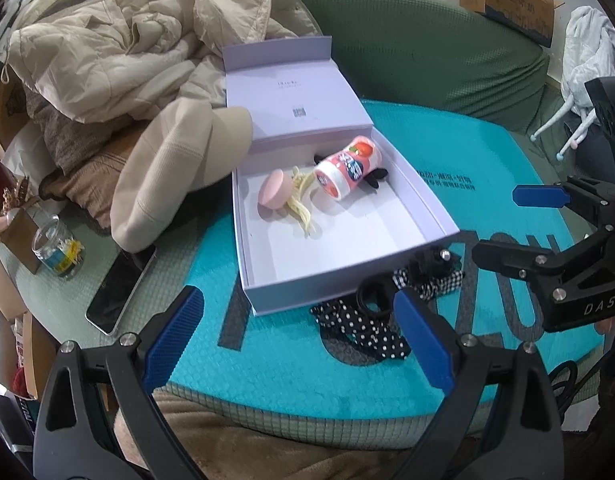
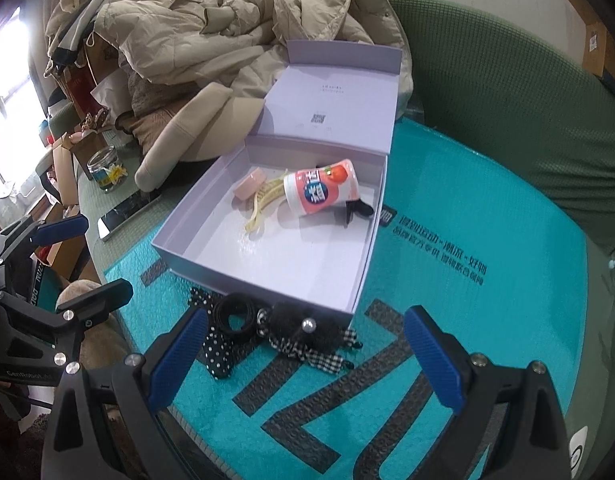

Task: Organize objects
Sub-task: 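Move both grippers toward the scrunchies beside the box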

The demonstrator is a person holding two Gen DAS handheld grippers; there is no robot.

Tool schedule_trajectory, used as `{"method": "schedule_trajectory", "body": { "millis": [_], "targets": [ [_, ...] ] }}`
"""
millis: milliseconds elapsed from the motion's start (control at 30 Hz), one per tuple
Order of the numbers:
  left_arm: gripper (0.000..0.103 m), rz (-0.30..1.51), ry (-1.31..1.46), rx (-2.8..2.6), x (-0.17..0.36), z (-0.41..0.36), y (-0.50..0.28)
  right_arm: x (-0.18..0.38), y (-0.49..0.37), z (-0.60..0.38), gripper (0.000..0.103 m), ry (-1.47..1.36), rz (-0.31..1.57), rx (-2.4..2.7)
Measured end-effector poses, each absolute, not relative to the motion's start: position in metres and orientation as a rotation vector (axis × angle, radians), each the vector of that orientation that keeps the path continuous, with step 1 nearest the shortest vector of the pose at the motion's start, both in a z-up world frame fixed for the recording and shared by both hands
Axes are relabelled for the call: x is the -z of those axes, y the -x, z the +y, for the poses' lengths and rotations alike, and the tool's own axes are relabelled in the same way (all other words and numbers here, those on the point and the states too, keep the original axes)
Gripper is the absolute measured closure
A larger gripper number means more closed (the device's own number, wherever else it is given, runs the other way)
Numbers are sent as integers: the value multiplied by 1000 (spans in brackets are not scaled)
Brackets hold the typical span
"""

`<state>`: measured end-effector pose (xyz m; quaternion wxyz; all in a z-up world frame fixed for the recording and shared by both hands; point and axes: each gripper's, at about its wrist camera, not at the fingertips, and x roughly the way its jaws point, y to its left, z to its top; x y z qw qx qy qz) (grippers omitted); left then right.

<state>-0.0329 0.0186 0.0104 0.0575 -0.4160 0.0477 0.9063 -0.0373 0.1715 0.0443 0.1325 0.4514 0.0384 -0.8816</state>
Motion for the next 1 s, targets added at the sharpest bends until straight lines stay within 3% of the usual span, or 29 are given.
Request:
{"method": "schedule_trajectory", "body": {
  "millis": [1000],
  "targets": [
    [7,0,1438,-2589,56,26,27,17,41,178,4,-1492,29,2444]
  ]
}}
